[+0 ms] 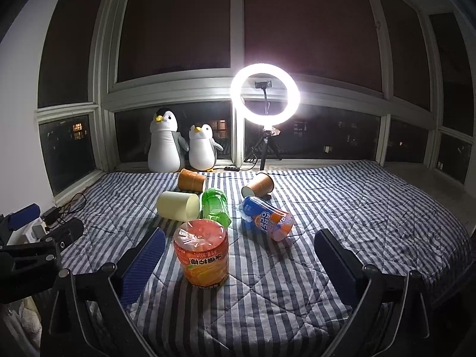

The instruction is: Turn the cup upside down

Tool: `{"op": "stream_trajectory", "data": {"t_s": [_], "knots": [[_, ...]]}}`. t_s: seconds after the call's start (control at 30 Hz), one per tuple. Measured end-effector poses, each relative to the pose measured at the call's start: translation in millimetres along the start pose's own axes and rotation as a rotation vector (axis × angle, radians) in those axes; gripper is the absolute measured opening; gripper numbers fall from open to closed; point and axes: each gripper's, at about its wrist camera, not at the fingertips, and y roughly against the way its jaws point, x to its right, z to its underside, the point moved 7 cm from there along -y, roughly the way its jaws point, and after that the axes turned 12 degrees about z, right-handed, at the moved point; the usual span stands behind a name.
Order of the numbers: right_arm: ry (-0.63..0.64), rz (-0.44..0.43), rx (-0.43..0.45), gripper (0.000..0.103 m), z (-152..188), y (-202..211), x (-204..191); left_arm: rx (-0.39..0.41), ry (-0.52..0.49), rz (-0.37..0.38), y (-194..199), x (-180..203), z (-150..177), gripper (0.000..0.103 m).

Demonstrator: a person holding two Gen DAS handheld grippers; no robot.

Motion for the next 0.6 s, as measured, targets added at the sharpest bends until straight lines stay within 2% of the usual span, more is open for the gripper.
{"op": "stream_trajectory", "data": {"t_s": [0.6], "knots": [[-0.012, -0.018, 0.016, 0.1, -1.4, 6.5, 1.3, -0.001, -0.004, 0.006, 4.2, 4.9, -1.6, 0.102]]}}
